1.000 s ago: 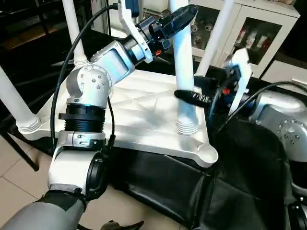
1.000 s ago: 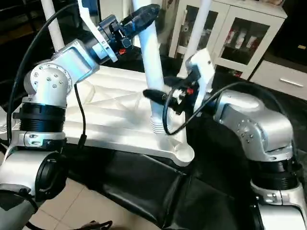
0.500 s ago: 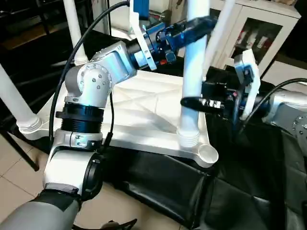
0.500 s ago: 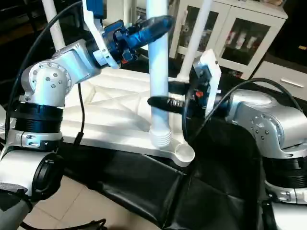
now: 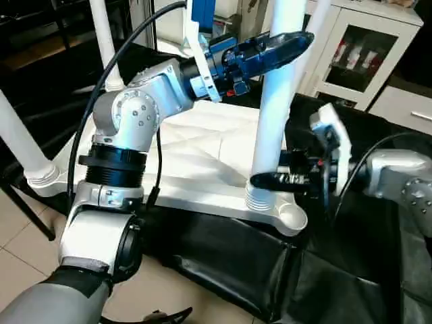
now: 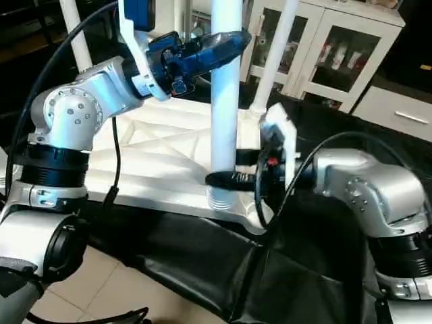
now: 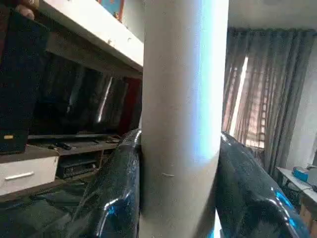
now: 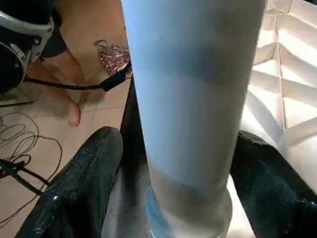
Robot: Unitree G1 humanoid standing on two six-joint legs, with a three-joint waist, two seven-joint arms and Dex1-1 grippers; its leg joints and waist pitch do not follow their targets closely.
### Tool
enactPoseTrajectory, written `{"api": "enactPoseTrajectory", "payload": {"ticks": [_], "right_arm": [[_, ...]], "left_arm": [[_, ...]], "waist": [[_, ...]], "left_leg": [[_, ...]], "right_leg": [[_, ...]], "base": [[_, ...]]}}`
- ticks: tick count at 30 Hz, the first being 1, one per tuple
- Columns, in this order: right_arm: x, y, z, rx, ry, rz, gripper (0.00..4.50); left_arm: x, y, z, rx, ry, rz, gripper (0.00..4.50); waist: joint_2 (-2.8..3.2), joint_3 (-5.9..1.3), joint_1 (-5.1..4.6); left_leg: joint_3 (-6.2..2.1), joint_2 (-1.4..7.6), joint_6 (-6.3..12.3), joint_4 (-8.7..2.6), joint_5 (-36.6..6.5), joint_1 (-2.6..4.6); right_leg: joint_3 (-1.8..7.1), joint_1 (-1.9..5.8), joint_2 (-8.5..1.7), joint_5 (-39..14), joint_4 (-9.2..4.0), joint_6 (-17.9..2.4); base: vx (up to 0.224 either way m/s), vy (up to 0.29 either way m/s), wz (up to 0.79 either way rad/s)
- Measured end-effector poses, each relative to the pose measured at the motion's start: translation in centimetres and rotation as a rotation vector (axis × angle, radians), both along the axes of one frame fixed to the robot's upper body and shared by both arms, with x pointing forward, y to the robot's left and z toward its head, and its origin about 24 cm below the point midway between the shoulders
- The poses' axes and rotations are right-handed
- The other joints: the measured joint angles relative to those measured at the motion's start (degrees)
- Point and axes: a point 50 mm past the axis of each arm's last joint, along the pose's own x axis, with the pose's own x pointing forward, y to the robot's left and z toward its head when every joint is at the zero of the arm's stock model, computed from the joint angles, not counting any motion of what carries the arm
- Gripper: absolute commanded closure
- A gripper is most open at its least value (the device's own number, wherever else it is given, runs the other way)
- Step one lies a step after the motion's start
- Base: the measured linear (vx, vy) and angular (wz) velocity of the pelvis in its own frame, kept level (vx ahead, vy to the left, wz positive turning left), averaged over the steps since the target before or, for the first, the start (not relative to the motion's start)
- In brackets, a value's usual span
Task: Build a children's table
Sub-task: Insert table leg to table base
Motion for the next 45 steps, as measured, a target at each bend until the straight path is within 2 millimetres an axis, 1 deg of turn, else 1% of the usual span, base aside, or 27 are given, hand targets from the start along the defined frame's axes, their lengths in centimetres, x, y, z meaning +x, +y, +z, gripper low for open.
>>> {"api": "enactPoseTrajectory", "payload": {"ticks": [16,17,18,20,21,24,25,26,31,32,34,41,42,43,44,45], "right_arm": [[0.3,0.6,-0.1,0.015,-0.027,-0.019,1.03],[0.3,0.6,-0.2,0.015,-0.027,-0.019,1.2],[0.3,0.7,-0.2,0.017,-0.026,-0.018,1.2],[0.3,0.7,-0.2,0.019,-0.026,-0.017,1.41],[0.3,0.7,-0.2,0.019,-0.027,-0.017,1.41],[0.4,0.7,-0.1,0.02,-0.029,-0.017,1.69],[0.4,0.7,-0.1,0.021,-0.031,-0.017,1.85],[0.4,0.7,-0.1,0.023,-0.032,-0.018,1.85],[0.4,0.8,-0.2,0.027,-0.031,-0.009,2.32],[0.4,0.8,-0.2,0.027,-0.032,-0.007,2.32],[0.4,0.9,-0.2,0.027,-0.036,-0.004,2.48],[0.5,0.9,-0.2,0.021,-0.05,-0.007,2.56],[0.5,0.9,-0.2,0.023,-0.048,-0.007,2.57],[0.5,1.0,-0.2,0.025,-0.048,-0.006,2.57],[0.5,1.0,-0.2,0.028,-0.05,-0.007,2.59],[0.6,1.1,-0.3,0.039,-0.052,-0.014,2.6]], "left_arm": [[-0.2,-0.4,0.1,0.001,-0.014,-0.032,2.83],[-0.2,-0.4,0.1,0.001,-0.014,-0.032,2.83],[-0.2,-0.4,0.1,0.001,-0.014,-0.032,2.83],[-0.2,-0.4,0.1,0.001,-0.014,-0.033,2.83],[-0.2,-0.4,0.1,0.001,-0.014,-0.033,2.83],[-0.2,-0.4,0.1,0.002,-0.015,-0.035,2.83],[-0.3,-0.4,0.1,0.002,-0.016,-0.036,2.83],[-0.3,-0.4,0.1,0.002,-0.017,-0.039,2.83],[-0.3,-0.4,0.1,0.002,-0.019,-0.041,2.83],[-0.3,-0.4,0.1,0.003,-0.019,-0.04,2.83],[-0.3,-0.4,0.1,0.004,-0.019,-0.039,2.83],[-0.1,-0.4,0.1,0.014,-0.011,-0.017,2.83],[0.0,-0.4,0.1,0.018,0.008,-0.008,2.48],[0.1,-0.4,0.1,0.015,0.019,-0.009,2.27],[0.1,-0.4,0.1,0.01,0.031,-0.011,2.13],[0.2,-0.3,0.0,0.002,0.05,-0.01,2.13]], "waist": [[-0.01,0.0,0.0],[-0.01,-0.01,0.0],[-0.01,-0.01,-0.01],[-0.01,-0.01,-0.01],[-0.02,-0.01,0.0],[-0.02,-0.01,-0.01],[-0.02,-0.01,0.0],[-0.03,-0.01,0.0],[-0.03,-0.01,0.0],[-0.02,-0.01,0.0],[-0.02,-0.01,0.0],[-0.02,-0.01,0.0],[-0.02,-0.01,0.01],[-0.02,-0.01,0.01],[-0.02,-0.01,0.01],[-0.02,-0.01,0.01]], "left_leg": [[0.0,0.01,0.0,0.0,0.0,-0.01],[0.0,0.0,0.0,0.0,0.0,-0.01],[0.0,0.0,0.0,0.0,0.0,-0.01],[0.0,0.0,0.0,0.0,0.0,-0.01],[0.0,0.01,0.0,0.0,0.0,-0.01],[0.0,0.0,0.0,0.0,0.0,-0.01],[0.0,0.01,0.0,0.0,0.0,-0.01],[0.0,0.01,0.0,0.0,0.0,-0.01],[0.0,0.0,0.0,0.0,0.0,-0.01],[0.0,0.01,0.0,0.0,0.0,-0.01],[0.0,0.01,0.0,0.0,0.0,-0.01],[0.0,0.01,0.0,0.0,0.0,-0.01],[0.0,0.01,0.0,0.01,0.0,-0.01],[0.0,0.01,0.0,0.01,0.0,-0.01],[0.0,0.01,0.0,0.01,0.0,0.0],[0.0,0.01,0.0,0.01,0.0,0.0]], "right_leg": [[-0.01,-0.01,0.0,0.0,0.01,0.0],[0.0,-0.01,0.0,0.0,0.01,0.0],[0.0,-0.01,0.0,0.0,0.01,0.0],[-0.01,-0.01,0.0,0.0,0.01,0.0],[0.0,-0.01,0.0,0.0,0.01,0.0],[0.0,-0.01,0.0,0.0,0.01,0.0],[0.0,-0.01,0.0,0.0,0.01,0.0],[0.0,-0.01,0.0,0.0,0.02,0.0],[0.0,-0.01,0.0,0.0,0.01,0.0],[0.0,-0.01,0.0,0.0,0.01,0.0],[0.0,-0.01,0.0,0.0,0.01,0.0],[0.0,-0.01,0.0,0.0,0.02,0.0],[0.0,-0.01,0.0,0.0,0.03,0.0],[0.0,-0.01,0.0,0.0,0.02,0.0],[0.0,0.0,0.0,0.0,0.03,0.0],[-0.01,0.0,0.0,0.0,0.03,0.0]], "base": [[0.0,0.0,0.0],[0.0,0.0,0.0],[0.0,0.0,0.0],[0.0,0.0,0.0],[0.0,0.0,0.0],[0.0,0.0,0.0],[0.0,0.0,0.0],[0.0,0.0,0.0],[0.0,0.0,0.0],[0.0,0.0,0.0],[0.0,0.0,0.0],[0.0,0.0,0.0],[0.0,0.0,0.0],[0.0,0.0,0.0],[0.0,0.0,0.0],[0.0,0.0,0.0]]}}
